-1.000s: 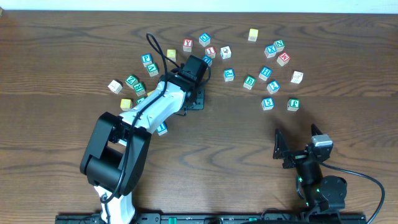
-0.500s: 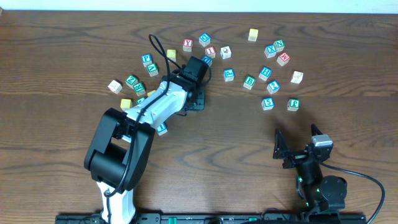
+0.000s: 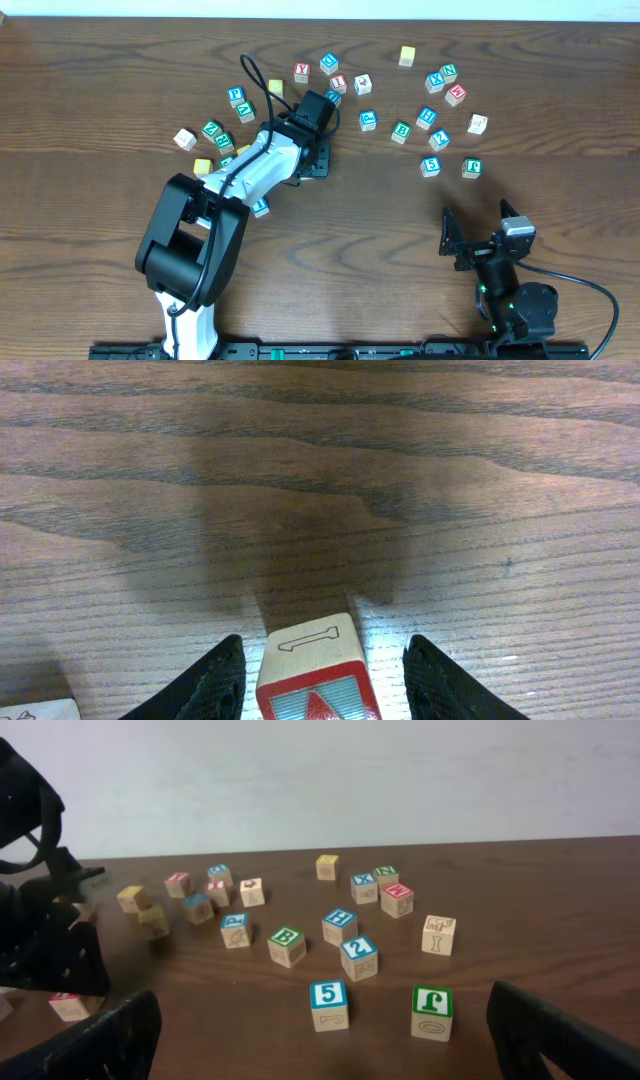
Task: Spell out AI2
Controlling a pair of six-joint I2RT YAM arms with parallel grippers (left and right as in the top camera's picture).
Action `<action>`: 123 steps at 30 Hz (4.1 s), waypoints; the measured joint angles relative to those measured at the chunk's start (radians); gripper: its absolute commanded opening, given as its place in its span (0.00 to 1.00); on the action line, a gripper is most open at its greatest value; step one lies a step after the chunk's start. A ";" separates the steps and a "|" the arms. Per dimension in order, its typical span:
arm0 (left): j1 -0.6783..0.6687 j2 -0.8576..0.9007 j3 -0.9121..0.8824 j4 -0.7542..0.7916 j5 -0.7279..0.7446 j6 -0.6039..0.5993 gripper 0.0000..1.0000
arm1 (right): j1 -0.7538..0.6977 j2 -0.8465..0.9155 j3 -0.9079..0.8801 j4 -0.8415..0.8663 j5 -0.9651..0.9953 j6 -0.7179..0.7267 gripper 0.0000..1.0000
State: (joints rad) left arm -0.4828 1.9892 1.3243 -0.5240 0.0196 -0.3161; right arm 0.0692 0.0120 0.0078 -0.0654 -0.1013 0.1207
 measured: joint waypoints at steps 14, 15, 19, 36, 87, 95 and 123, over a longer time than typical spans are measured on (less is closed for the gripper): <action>0.002 -0.016 0.004 -0.026 0.000 0.000 0.50 | 0.000 0.000 0.000 0.000 0.000 0.000 0.99; 0.004 -0.016 0.010 -0.039 0.000 0.000 0.50 | 0.000 0.000 0.000 0.000 0.000 0.000 0.99; 0.016 -0.042 0.042 -0.092 0.000 0.000 0.50 | 0.000 0.000 0.000 0.000 0.000 0.000 0.99; 0.166 -0.433 0.080 -0.313 0.000 0.000 0.50 | 0.000 0.000 0.000 0.000 0.000 0.000 0.99; 0.185 -0.433 0.080 -0.349 0.001 0.003 0.98 | 0.000 1.075 1.078 -0.671 -0.191 -0.188 0.99; 0.186 -0.430 0.080 -0.201 0.059 0.069 0.98 | 0.000 1.159 1.164 -0.686 -0.198 -0.209 0.99; 0.017 0.218 0.558 0.058 -0.194 0.068 0.79 | 0.000 1.159 1.165 -0.833 -0.282 -0.213 0.99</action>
State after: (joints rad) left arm -0.4656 2.2070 1.8824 -0.4664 -0.1745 -0.2485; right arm 0.0692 1.1713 1.1732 -0.8986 -0.3828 -0.0925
